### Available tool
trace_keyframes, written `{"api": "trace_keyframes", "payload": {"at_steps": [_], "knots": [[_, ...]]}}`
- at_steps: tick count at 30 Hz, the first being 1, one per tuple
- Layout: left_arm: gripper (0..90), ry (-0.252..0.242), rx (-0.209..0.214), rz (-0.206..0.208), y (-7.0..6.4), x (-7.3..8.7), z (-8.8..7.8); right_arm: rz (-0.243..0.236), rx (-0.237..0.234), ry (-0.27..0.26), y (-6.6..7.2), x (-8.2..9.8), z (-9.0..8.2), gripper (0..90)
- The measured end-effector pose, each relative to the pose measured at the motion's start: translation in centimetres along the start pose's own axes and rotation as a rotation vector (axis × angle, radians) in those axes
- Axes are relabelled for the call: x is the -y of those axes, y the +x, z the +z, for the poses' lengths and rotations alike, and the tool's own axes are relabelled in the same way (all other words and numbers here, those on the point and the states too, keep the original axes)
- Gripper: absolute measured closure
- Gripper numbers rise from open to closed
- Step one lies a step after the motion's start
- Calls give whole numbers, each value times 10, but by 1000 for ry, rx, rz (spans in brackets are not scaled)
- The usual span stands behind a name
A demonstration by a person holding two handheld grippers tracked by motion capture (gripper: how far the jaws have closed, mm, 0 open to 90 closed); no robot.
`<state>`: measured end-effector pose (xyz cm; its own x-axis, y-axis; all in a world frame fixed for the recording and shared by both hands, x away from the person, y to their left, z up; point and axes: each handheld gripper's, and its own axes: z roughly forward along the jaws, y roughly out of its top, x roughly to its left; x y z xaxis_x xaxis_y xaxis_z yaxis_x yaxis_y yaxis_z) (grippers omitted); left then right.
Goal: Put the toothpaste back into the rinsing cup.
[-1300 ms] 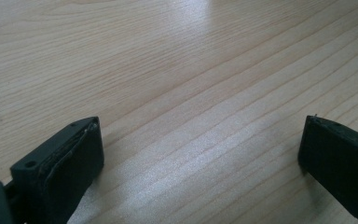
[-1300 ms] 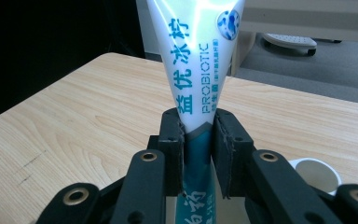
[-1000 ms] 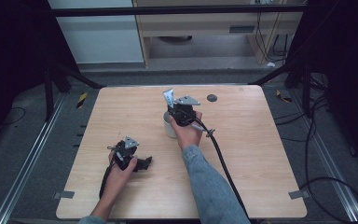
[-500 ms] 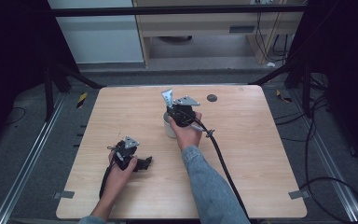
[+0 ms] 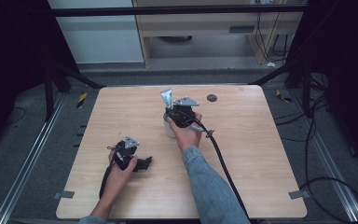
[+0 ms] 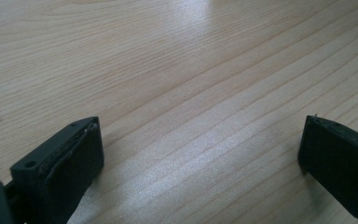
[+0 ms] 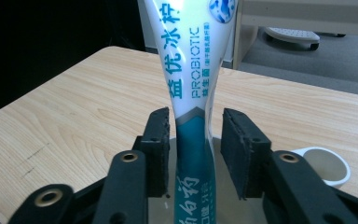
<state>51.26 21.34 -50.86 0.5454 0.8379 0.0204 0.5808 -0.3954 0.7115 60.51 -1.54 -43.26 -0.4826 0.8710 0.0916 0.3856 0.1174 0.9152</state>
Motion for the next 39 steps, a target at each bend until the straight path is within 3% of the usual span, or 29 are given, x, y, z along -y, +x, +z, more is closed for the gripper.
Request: {"api": "trace_keyframes", "payload": {"at_steps": [11, 20, 29, 34, 39], "knots": [[0, 0, 0, 0, 0, 0, 0, -15, 6, 2, -1, -1, -9, 514], [0, 0, 0, -1, 0, 0, 0, -33, -5, 9, -6, -11, -26, 411], [0, -1, 1, -1, 0, 0, 0, -74, -57, 60, -6, -15, -35, 364], [0, -1, 1, 0, 0, 0, 0, -77, -56, 73, -7, -18, -40, 335], [0, -1, 1, -1, 0, 0, 0, -105, -54, 110, -11, -22, -46, 239]]}}
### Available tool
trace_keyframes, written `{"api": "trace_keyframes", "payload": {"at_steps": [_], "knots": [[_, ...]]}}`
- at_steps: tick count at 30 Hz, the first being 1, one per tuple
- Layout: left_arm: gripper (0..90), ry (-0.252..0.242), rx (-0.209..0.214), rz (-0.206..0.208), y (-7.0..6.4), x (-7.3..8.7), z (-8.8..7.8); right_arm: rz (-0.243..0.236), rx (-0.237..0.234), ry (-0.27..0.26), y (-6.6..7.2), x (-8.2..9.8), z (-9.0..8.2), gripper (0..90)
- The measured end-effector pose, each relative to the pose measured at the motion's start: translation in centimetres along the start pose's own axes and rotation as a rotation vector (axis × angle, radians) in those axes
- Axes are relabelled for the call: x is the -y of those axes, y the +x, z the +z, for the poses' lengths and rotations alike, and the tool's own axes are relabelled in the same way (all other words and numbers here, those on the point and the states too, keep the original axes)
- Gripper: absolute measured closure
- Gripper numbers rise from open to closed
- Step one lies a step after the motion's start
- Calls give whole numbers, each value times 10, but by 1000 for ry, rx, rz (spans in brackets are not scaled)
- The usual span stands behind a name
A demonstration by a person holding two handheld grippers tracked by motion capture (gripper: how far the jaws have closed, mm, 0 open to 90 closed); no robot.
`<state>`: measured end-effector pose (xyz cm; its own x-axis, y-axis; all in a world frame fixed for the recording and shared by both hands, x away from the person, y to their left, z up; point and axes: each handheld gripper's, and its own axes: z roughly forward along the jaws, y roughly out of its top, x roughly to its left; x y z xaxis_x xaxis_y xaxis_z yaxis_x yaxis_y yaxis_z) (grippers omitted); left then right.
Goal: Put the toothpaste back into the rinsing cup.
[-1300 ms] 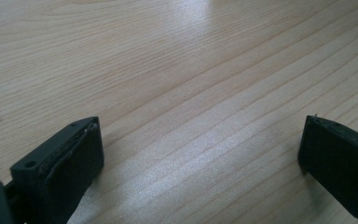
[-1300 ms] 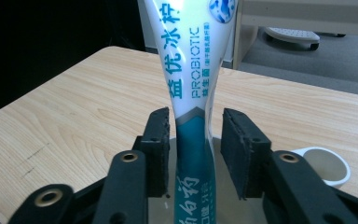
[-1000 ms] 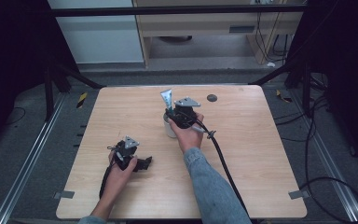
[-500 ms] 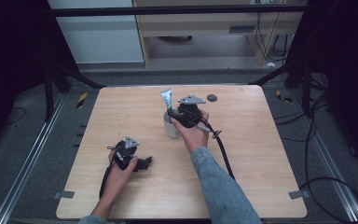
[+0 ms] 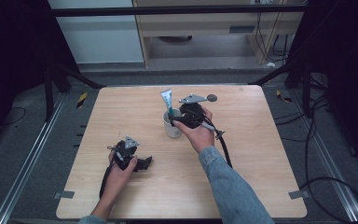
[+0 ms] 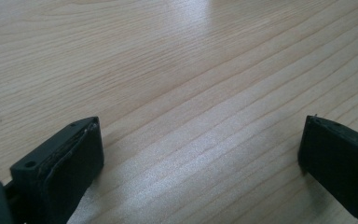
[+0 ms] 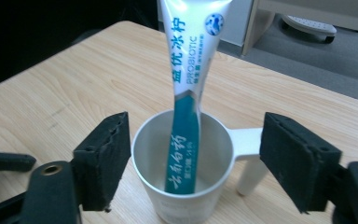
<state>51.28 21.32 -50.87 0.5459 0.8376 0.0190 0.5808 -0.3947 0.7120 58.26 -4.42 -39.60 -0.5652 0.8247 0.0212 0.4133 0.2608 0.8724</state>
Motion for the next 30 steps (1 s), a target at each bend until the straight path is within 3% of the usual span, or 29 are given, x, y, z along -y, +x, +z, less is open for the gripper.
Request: {"api": "trace_keyframes", "payload": {"at_steps": [4, 8, 14, 23, 30], "knots": [[0, 2, 0, 3, 0, 0, 0, -27, 6, 2, -4, -1, -5, 199], [0, 2, 0, 4, 0, -1, 0, -66, 19, 44, -9, -2, -12, 137], [0, 1, -1, 4, 0, -1, 0, -85, 8, 54, -18, -3, -24, 100], [0, 1, -1, 5, 0, 0, 0, -116, 20, 79, -27, 1, -41, 84], [0, 1, 1, 4, 0, -1, 0, -125, 49, 87, -43, 3, -55, 96]]}}
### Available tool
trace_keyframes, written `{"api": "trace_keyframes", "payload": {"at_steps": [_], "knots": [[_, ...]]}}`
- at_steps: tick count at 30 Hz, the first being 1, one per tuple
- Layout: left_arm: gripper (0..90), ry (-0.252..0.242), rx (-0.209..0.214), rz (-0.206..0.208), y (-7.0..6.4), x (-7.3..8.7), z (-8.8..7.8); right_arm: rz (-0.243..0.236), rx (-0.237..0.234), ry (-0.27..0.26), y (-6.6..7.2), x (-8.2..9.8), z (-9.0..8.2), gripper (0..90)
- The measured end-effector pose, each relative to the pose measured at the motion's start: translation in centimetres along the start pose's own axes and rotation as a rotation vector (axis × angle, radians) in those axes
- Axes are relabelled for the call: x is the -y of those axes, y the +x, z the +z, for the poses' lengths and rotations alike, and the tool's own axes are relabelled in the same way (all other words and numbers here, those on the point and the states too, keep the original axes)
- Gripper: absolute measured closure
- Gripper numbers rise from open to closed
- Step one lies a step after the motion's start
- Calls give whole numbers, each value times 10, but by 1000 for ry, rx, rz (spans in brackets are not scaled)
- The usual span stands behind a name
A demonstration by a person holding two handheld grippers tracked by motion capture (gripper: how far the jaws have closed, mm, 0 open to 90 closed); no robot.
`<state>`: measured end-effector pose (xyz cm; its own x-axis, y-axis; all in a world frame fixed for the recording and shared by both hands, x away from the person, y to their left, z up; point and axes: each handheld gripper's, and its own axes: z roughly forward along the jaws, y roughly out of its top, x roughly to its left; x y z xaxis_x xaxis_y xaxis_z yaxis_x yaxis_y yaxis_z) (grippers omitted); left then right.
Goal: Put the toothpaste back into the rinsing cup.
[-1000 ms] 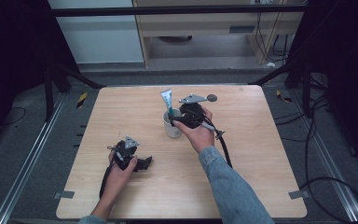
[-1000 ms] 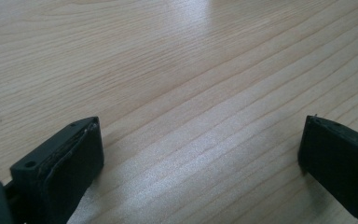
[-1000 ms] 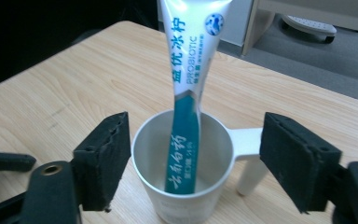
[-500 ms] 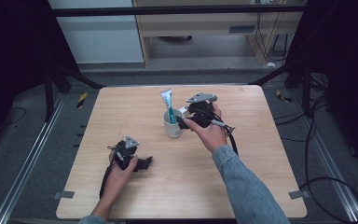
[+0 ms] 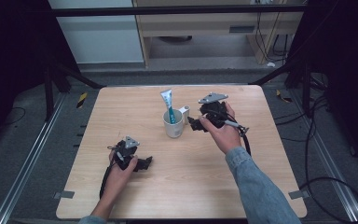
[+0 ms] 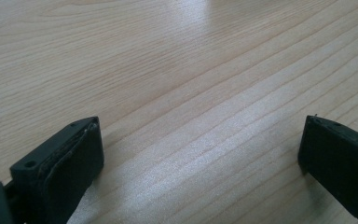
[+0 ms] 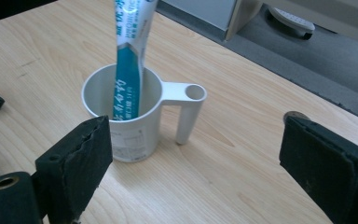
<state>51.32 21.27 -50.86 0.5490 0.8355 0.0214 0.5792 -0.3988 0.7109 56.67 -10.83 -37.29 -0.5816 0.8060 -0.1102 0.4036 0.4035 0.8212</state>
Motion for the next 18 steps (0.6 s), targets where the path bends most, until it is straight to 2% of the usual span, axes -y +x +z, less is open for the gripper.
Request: {"api": "trace_keyframes", "payload": {"at_steps": [3, 12, 18], "knots": [[0, 0, 0, -1, 0, 0, 0, -7, 12, -1, -8, 2, -6, 99], [0, 0, 0, 0, 0, 0, 0, -36, 39, -3, -19, 13, -21, 105], [0, 0, 0, -1, 0, 0, 0, -28, 45, 4, -27, 21, -27, 116]]}}
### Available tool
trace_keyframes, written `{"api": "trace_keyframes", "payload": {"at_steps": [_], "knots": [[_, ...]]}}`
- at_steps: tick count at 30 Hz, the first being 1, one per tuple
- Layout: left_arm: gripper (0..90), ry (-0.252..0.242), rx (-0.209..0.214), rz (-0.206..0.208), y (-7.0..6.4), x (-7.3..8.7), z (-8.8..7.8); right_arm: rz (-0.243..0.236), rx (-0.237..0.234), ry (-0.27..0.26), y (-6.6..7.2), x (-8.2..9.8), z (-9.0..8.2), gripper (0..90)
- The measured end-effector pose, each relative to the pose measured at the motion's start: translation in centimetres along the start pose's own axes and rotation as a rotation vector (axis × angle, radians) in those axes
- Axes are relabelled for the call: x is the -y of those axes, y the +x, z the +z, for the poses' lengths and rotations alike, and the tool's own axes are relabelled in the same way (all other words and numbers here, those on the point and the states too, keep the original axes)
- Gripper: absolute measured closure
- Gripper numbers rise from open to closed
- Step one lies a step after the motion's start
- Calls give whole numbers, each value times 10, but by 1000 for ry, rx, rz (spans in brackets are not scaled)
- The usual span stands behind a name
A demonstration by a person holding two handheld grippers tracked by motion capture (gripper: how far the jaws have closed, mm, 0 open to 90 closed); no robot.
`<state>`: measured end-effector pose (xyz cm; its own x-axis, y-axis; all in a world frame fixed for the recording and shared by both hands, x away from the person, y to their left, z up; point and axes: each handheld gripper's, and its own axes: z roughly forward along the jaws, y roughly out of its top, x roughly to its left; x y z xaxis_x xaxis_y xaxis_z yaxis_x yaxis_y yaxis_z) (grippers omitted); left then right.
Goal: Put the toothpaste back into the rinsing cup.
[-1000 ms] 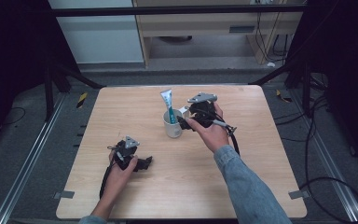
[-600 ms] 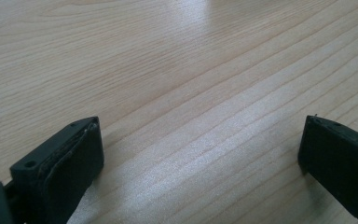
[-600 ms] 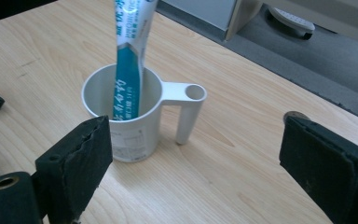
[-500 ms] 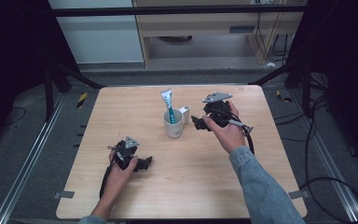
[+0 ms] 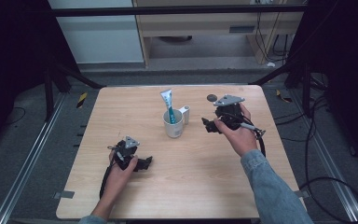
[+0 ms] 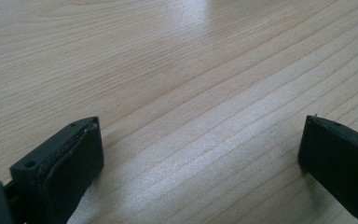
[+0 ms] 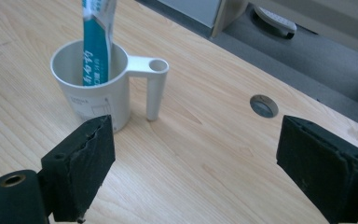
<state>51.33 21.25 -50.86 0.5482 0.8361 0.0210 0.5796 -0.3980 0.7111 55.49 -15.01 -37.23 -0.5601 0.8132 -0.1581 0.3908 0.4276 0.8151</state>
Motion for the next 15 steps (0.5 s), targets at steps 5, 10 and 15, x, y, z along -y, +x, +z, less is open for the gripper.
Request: {"api": "trace_keyframes", "payload": {"at_steps": [5, 10, 15], "knots": [[0, 0, 0, 0, 0, 0, 0, 22, 14, 6, -9, 8, -6, 119], [0, -1, 0, -1, 0, 0, 0, 34, 19, 25, -15, 21, -8, 118], [0, 0, 0, 0, 0, 0, 0, 50, 21, 35, -20, 31, -10, 117]]}}
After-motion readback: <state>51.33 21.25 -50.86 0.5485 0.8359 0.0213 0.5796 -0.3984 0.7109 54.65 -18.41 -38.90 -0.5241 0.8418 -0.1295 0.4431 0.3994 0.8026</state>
